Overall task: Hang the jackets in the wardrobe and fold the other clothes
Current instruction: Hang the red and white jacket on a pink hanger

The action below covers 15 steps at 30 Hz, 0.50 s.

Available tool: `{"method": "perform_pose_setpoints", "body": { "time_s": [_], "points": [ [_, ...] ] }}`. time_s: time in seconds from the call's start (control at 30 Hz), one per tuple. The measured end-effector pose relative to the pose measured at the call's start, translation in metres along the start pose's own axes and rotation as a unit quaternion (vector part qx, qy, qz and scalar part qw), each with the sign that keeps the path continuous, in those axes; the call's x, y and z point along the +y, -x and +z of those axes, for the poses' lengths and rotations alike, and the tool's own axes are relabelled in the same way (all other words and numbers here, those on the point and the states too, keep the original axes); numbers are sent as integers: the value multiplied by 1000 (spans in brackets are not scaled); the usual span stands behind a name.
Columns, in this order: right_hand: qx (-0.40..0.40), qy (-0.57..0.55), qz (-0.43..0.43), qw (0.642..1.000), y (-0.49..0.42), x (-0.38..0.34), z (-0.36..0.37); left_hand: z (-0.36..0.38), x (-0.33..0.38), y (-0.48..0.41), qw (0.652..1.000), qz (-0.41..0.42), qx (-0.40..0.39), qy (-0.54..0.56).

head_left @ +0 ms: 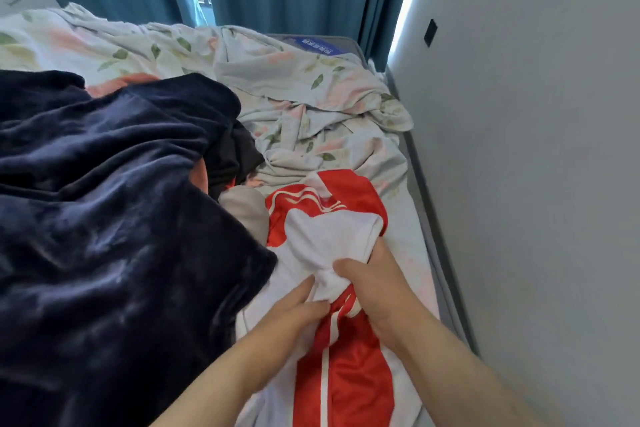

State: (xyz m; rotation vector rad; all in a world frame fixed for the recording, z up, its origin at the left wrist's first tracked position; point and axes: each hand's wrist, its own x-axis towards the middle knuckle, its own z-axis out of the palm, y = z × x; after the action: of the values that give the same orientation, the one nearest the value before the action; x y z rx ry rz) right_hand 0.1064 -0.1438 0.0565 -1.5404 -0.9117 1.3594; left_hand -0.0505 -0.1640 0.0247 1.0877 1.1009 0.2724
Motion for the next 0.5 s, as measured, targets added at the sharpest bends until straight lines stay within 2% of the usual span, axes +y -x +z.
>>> {"method": "perform_pose_setpoints", "body": {
  "time_s": [0.03, 0.07, 0.13, 0.17, 0.23, 0.33, 0.37, 0.4, 0.47, 0.5],
  "points": [
    [4, -2, -13, 1000, 17, -10, 2, 7, 0, 20, 993, 15, -1, 121],
    [7, 4, -23, 1000, 35, -21, 4, 11, 2, 37, 982, 14, 6, 191],
    [-1, 35, -47, 998, 66, -44, 6, 24, 17, 66, 979, -3, -20, 201],
    [-13, 56, -51, 997, 81, -57, 6, 31, 38, 83, 967, -60, -1, 246],
    [-41, 100, -40, 993, 112, -89, 8, 33, 81, 112, 927, -121, 68, 348],
    [-109, 172, -68, 977, 162, -130, 14, 30, 117, 166, 897, -52, 248, 362],
    [-131, 204, -91, 966, 179, -145, 17, 31, 137, 186, 896, -19, 261, 358],
    [-157, 239, -111, 952, 197, -160, 21, 31, 154, 208, 900, 11, 260, 351],
    [-211, 304, -162, 915, 230, -184, 31, 29, 175, 248, 922, 52, 181, 339],
    [-228, 327, -183, 898, 248, -196, 36, 26, 182, 266, 933, 47, 145, 327]
  ]
}}
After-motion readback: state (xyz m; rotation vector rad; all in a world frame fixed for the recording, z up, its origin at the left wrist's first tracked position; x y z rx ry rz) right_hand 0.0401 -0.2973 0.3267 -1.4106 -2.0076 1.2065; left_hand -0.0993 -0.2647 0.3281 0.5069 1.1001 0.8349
